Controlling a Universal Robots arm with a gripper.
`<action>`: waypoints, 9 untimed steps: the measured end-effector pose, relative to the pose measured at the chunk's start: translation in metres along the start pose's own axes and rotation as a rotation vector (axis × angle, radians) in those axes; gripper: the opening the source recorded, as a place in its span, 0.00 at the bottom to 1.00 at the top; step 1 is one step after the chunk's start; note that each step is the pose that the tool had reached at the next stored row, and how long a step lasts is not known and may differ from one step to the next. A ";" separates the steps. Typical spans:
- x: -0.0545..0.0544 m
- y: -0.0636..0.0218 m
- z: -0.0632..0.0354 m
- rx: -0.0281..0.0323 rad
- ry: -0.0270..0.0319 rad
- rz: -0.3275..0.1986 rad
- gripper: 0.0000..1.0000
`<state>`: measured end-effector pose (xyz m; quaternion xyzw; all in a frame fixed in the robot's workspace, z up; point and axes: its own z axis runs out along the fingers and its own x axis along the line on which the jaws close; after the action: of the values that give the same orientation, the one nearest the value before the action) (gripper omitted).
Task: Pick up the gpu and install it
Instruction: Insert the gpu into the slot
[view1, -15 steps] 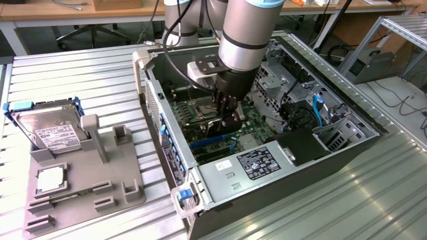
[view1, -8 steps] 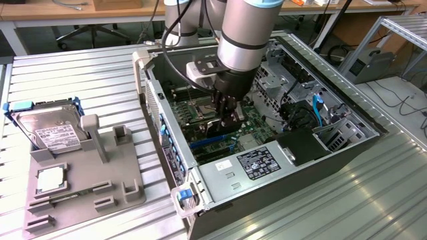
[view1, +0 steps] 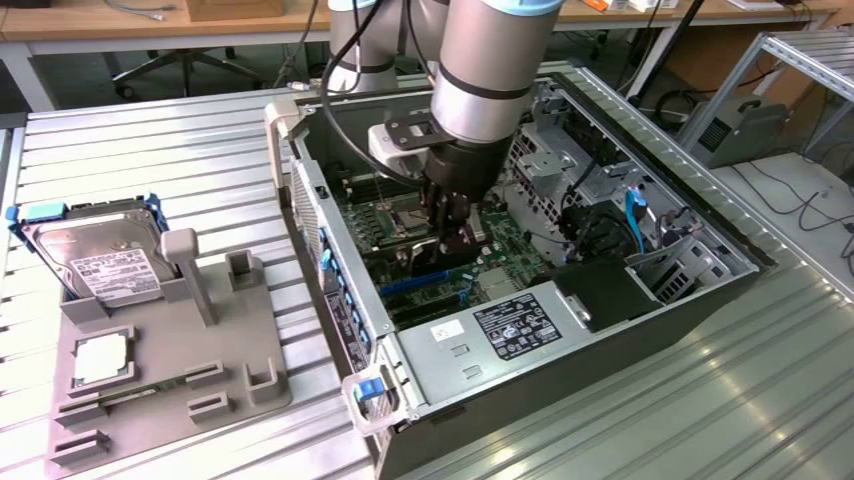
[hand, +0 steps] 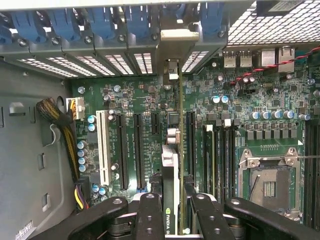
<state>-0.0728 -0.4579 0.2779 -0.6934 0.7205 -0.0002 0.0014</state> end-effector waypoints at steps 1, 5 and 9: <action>0.000 0.0001 0.0000 0.0000 0.0000 0.000 0.27; 0.000 0.0004 0.0014 0.0001 -0.0001 0.000 0.27; 0.000 0.0005 0.0027 0.0000 0.0000 0.000 0.27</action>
<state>-0.0733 -0.4579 0.2752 -0.6934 0.7205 -0.0002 0.0015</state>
